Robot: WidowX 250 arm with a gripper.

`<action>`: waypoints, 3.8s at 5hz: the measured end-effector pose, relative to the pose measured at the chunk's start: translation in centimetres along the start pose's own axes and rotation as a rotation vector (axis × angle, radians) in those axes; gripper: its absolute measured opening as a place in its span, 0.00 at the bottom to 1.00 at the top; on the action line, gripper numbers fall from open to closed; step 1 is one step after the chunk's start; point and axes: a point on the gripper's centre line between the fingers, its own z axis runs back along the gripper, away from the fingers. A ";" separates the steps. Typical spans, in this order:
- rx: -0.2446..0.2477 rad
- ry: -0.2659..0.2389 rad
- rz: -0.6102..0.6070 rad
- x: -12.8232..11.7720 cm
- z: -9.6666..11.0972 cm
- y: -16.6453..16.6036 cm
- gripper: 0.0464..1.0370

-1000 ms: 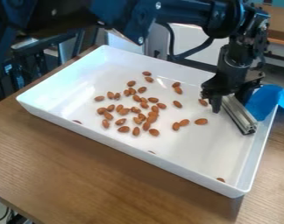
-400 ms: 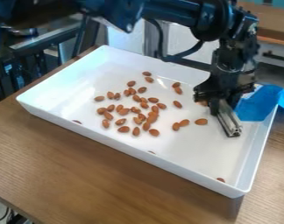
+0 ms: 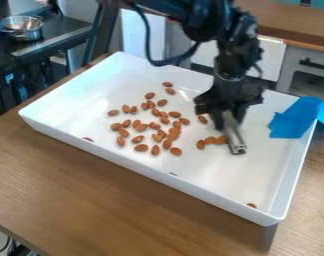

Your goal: Sweep into pile

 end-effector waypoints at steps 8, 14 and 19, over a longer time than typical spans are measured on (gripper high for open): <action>-0.032 0.108 0.095 4.0 2.0 19.3 0.33; -0.155 0.178 -0.201 -5.3 6.1 -4.4 0.33; -0.220 0.174 -0.443 -11.8 6.5 -4.0 0.33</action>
